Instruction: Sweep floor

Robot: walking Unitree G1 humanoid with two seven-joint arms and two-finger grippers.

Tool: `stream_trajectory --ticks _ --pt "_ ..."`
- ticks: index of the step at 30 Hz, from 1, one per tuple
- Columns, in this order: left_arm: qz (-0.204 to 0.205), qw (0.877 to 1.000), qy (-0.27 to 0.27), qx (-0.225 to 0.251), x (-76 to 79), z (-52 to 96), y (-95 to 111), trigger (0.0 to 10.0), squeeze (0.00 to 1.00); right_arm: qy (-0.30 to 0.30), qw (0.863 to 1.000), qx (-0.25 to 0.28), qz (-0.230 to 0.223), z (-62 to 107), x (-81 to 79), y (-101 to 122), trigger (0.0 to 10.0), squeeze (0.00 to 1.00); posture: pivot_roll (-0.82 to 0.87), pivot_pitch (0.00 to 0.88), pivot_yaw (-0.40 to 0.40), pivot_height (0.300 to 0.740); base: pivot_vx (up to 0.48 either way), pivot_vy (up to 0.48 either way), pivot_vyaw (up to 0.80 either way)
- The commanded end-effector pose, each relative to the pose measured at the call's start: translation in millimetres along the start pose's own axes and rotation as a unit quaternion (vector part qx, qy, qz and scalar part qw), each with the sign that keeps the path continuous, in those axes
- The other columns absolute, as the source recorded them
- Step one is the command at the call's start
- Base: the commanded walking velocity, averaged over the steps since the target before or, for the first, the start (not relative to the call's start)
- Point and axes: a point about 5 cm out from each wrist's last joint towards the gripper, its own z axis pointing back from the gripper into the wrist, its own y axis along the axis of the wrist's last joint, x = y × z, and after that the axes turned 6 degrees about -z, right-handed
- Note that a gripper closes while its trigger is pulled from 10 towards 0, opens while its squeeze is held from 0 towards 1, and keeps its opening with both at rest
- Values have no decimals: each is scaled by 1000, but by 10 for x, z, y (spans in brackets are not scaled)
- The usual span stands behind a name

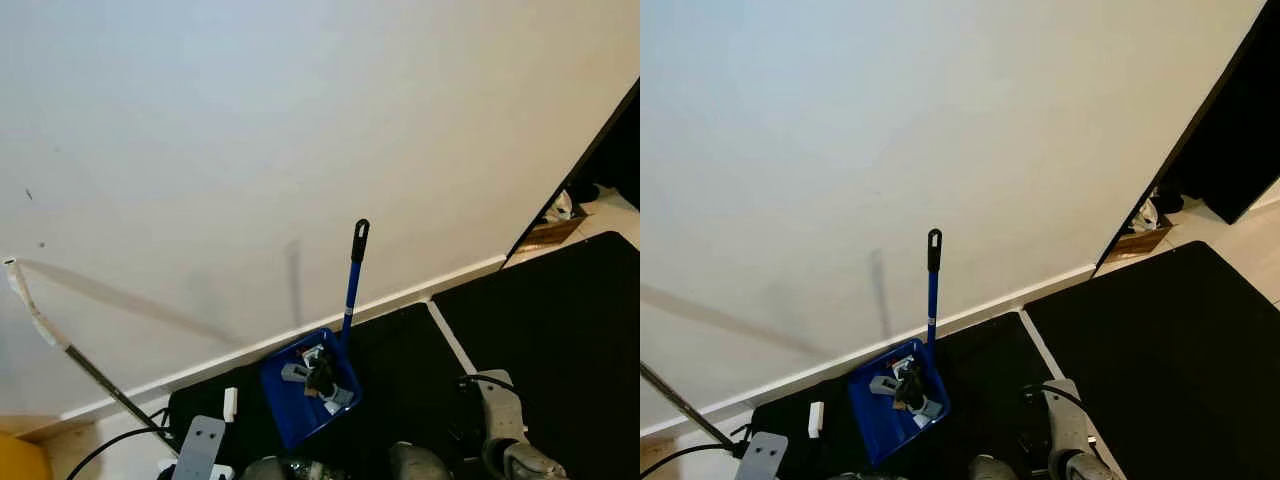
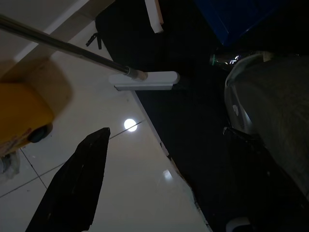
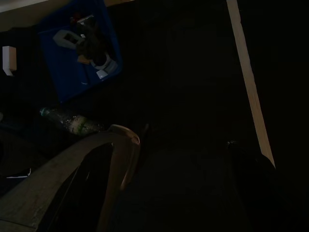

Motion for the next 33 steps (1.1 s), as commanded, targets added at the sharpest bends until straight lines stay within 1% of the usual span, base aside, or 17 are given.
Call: stream_trajectory --ticks 1,7,12,18,21,33 --pt "6 1000 -4 -13 48 16 -59 10000 0 -6 1000 -8 -2 12 33 -30 10000 0 -11 26 -33 740 0 0 0" --pt "7 1000 -5 -14 52 22 -76 10000 0 -4 1000 -11 1 19 42 -44 10000 0 -7 44 -43 740 0 0 0" --pt "8 1000 -2 -15 44 24 -83 10000 0 -1 1000 -9 -1 14 29 -35 10000 0 -1 36 -40 740 0 0 0" --pt "4 1000 -5 -14 50 28 -92 10000 0 4 1000 -10 -1 9 1 -42 10000 0 5 61 -46 740 0 0 0" --pt "6 1000 -2 -16 45 30 -101 10000 0 3 1000 -10 -2 7 -4 -41 10000 0 13 51 -43 740 0 0 0" --pt "4 1000 -5 -18 59 38 -123 10000 0 0 1000 -11 -3 12 9 -51 10000 0 17 62 -53 740 0 0 0"
